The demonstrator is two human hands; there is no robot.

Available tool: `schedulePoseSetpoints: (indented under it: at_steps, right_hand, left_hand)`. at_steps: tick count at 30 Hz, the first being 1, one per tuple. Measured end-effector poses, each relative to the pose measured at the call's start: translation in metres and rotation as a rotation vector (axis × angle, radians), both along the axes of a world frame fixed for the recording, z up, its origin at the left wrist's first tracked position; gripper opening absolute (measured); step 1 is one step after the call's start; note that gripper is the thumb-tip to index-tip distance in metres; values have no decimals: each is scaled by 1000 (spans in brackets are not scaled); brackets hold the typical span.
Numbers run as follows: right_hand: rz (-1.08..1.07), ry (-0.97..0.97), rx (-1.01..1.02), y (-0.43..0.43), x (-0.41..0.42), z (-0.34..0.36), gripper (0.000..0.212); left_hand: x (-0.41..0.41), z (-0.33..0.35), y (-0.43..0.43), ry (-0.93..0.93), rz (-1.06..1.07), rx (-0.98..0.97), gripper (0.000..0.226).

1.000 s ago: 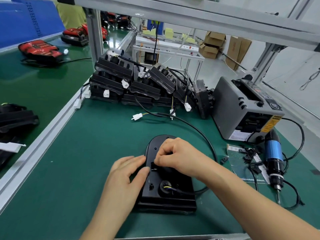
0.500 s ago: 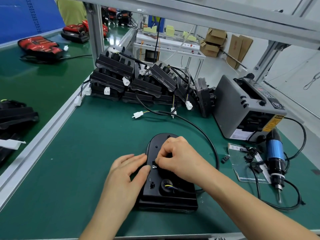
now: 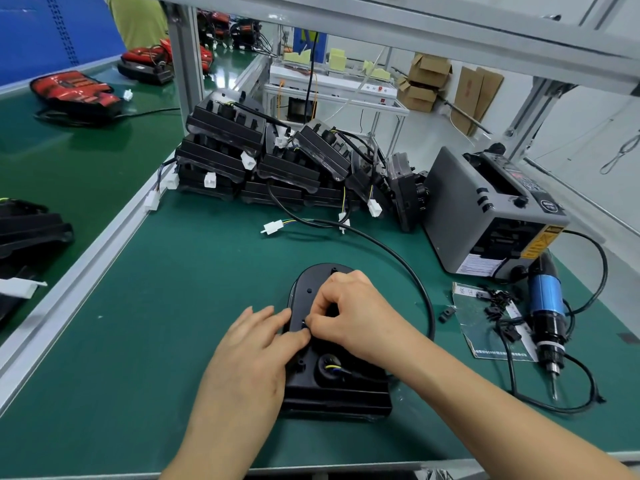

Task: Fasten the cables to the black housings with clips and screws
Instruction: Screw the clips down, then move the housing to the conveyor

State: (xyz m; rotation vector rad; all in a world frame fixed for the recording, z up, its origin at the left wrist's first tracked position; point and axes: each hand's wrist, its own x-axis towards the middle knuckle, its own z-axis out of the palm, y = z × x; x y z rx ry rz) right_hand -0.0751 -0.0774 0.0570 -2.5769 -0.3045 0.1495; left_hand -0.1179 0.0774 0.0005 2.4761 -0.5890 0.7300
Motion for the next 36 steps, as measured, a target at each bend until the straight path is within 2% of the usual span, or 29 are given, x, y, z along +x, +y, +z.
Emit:
schedulePoseSetpoints:
  at_steps: [4, 9, 15, 22, 28, 31, 33, 36]
  right_hand:
    - [14, -7, -58, 1, 0, 1, 25]
    - [-3, -14, -17, -2, 0, 0, 24]
    - [10, -2, 11, -9, 1, 0, 16]
    - [17, -97, -44, -23, -5, -2, 31]
    - [18, -31, 56, -38, -14, 7, 22]
    - [89, 92, 187, -54, -31, 20, 12]
    - [166, 156, 188, -60, -45, 22, 16]
    - [177, 88, 164, -63, -60, 12, 24]
  left_hand:
    - [2, 1, 1, -41, 2, 67, 44]
    - [6, 6, 5, -6, 18, 83, 45]
    - [7, 2, 7, -51, 63, 186, 48]
    - [7, 3, 8, -133, 73, 269, 51]
    - [12, 6, 9, -144, 38, 288, 45]
    - [13, 14, 10, -47, 24, 266, 60]
    - [14, 21, 9, 20, 6, 243, 59]
    - [17, 29, 9, 89, -56, 217, 52]
